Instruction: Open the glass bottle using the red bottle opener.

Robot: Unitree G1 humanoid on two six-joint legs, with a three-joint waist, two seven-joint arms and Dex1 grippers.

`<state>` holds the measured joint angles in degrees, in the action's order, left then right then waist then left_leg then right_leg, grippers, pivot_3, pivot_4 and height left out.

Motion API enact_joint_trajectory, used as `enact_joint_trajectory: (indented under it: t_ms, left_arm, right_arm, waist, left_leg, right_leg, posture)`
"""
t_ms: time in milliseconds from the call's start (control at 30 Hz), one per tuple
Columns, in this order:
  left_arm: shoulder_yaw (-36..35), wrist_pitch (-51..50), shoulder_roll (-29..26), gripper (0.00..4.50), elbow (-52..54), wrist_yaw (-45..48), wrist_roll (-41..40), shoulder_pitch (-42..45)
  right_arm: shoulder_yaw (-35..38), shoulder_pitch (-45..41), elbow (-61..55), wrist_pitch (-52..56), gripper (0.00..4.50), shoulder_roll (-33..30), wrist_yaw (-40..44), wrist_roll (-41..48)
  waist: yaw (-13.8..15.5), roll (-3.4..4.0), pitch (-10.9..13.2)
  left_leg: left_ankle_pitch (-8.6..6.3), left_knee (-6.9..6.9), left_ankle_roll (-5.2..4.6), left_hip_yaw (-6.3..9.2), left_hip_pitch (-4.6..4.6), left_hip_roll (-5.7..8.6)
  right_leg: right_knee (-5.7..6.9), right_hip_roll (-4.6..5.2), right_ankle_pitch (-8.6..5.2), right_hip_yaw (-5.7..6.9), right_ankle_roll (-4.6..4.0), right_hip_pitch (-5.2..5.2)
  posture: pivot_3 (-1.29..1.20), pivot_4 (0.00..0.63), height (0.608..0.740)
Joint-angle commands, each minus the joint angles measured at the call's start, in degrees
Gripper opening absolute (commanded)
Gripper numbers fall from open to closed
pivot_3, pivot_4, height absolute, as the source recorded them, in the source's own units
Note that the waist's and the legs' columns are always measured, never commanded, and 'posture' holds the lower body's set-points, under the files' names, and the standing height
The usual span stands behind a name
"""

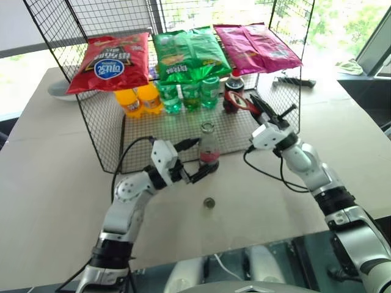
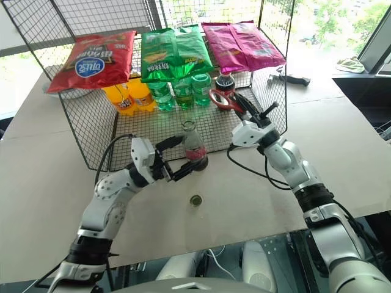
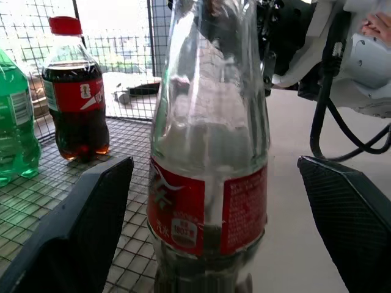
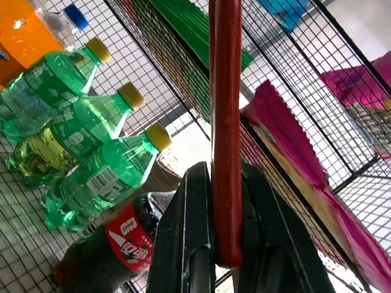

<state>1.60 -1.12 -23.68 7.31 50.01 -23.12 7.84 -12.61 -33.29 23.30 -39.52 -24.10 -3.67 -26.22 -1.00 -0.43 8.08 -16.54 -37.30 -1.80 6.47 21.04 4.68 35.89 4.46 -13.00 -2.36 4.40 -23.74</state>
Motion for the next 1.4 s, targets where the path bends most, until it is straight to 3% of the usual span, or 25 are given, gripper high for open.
enact_joint_trajectory:
  t_ms: [33, 67, 233, 400, 533, 700, 733, 767, 933, 1000, 1200, 1400]
  left_arm:
    - [-1.62, -0.73, -1.95, 4.45, 4.41, 0.99, -1.62, -1.68]
    - [-1.94, -1.01, -2.68, 4.45, 5.03, 1.19, -1.68, -2.74]
    - [-5.13, -1.34, -5.83, 4.45, 7.61, 1.20, -2.12, -9.81]
    - [-8.21, -0.66, -7.24, 4.45, 9.14, 0.16, -1.62, -17.62]
    - [-11.36, -1.86, -6.64, 4.45, 9.48, -1.66, -3.10, -22.92]
    - [-14.50, -3.16, -8.81, 4.45, 9.68, -0.69, -3.74, -27.51]
    - [-15.01, -3.22, -9.23, 4.50, 9.68, -0.81, -3.40, -27.97]
    - [-15.36, -3.33, -9.67, 4.50, 9.81, -0.94, -3.11, -28.39]
    - [-16.75, -4.14, -10.87, 4.50, 10.32, -1.80, -2.78, -29.51]
    - [-17.67, -5.22, -10.86, 4.50, 10.86, -3.43, -2.75, -30.10]
    - [-21.10, -5.22, -11.21, 4.50, 12.21, -5.64, -0.77, -34.35]
    - [-24.27, -4.47, -11.19, 4.50, 12.80, -5.86, -0.27, -36.91]
  right_arm:
    - [1.99, 1.70, -4.42, 0.78, 0.00, -0.14, 1.59, 2.76]
    - [2.19, 2.75, -5.24, 1.15, 0.00, 0.04, 2.77, 4.36]
    - [2.58, 11.29, -13.95, 13.14, 0.00, 3.59, 18.44, 28.79]
    - [-0.16, 23.99, -32.07, 41.61, 0.00, -1.79, 36.39, 53.16]
    - [1.01, 28.98, -39.47, 60.12, 0.00, -6.13, 39.66, 64.27]
    - [3.76, 28.33, -39.16, 69.30, 0.00, -4.79, 36.79, 66.80]
    - [4.07, 27.95, -39.26, 69.99, 0.88, -4.67, 37.05, 66.68]
    - [4.49, 27.57, -39.31, 70.51, 1.12, -4.52, 37.39, 66.66]
    - [6.40, 27.11, -38.00, 68.97, 3.60, -4.80, 39.33, 64.21]
    - [7.31, 29.09, -38.02, 68.69, 4.42, -8.76, 43.94, 63.32]
    - [14.38, 34.45, -30.17, 53.07, 4.42, -15.88, 56.25, 57.44]
    - [21.90, 34.90, -18.29, 40.96, 4.42, -18.11, 65.68, 55.79]
  waist:
    - [0.01, 0.00, 0.00]
    - [0.00, 0.00, 0.00]
    - [-0.06, 0.00, 0.01]
    - [0.42, 0.06, 0.05]
    - [0.36, 0.07, 0.06]
    - [0.41, 0.04, 0.06]
    - [0.47, 0.04, 0.06]
    - [0.52, 0.03, 0.06]
    - [0.70, 0.02, 0.05]
    - [0.71, 0.03, 0.06]
    - [1.21, -0.02, 0.05]
    - [1.28, -0.01, 0.07]
  left_leg:
    - [0.00, -0.01, 0.00, 0.00, 0.00, 0.00]
    - [0.00, -0.01, 0.00, 0.00, 0.00, 0.00]
    - [-0.01, 0.06, -0.01, 0.01, -0.02, -0.04]
    - [-0.03, 0.05, -0.05, 0.07, -0.02, -0.05]
    - [-0.20, 0.02, -0.33, 0.06, -0.03, -0.04]
    - [-0.23, 0.02, -0.34, 0.08, -0.16, -0.10]
    - [-0.23, 0.02, -0.35, 0.08, -0.16, -0.09]
    - [-0.23, 0.01, -0.34, 0.09, -0.15, -0.06]
    - [-0.19, 0.00, -0.28, 0.09, -0.12, 0.03]
    - [-0.16, 0.00, -0.22, 0.08, -0.09, 0.04]
    - [-0.21, -0.01, -0.29, 0.04, -0.06, 0.08]
    - [-0.30, -0.02, -0.46, 0.02, -0.25, 0.01]
  right_leg:
    - [0.00, 0.00, 0.00, 0.01, 0.00, 0.01]
    - [0.01, 0.00, 0.00, 0.00, 0.00, 0.01]
    - [-0.02, 0.00, 0.00, -0.04, 0.00, 0.01]
    - [-0.05, 0.06, -0.01, 0.01, -0.02, 0.07]
    - [-0.05, 0.17, 0.00, 0.03, -0.01, 0.11]
    - [-0.01, 0.34, 0.00, 0.13, 0.00, 0.16]
    - [-0.01, 0.35, 0.00, 0.15, 0.01, 0.16]
    - [-0.01, 0.32, 0.00, 0.18, 0.01, 0.17]
    - [-0.04, 0.23, 0.00, 0.18, 0.01, 0.16]
    - [-0.08, 0.23, 0.00, 0.17, 0.01, 0.15]
    - [-0.16, 0.32, 0.00, 0.19, 0.02, 0.17]
    - [-0.10, 0.39, 0.01, 0.18, 0.03, 0.33]
  posture:
    - [0.00, 0.150, 0.740]
    - [0.00, 0.150, 0.740]
    - [0.00, 0.150, 0.740]
    - [0.00, 0.150, 0.740]
    - [0.00, 0.150, 0.740]
    - [0.00, 0.150, 0.740]
    - [0.00, 0.150, 0.740]
    - [0.00, 0.150, 0.740]
    - [0.00, 0.150, 0.740]
    - [0.00, 0.150, 0.740]
    - [0.00, 0.150, 0.740]
    - [0.00, 0.150, 0.740]
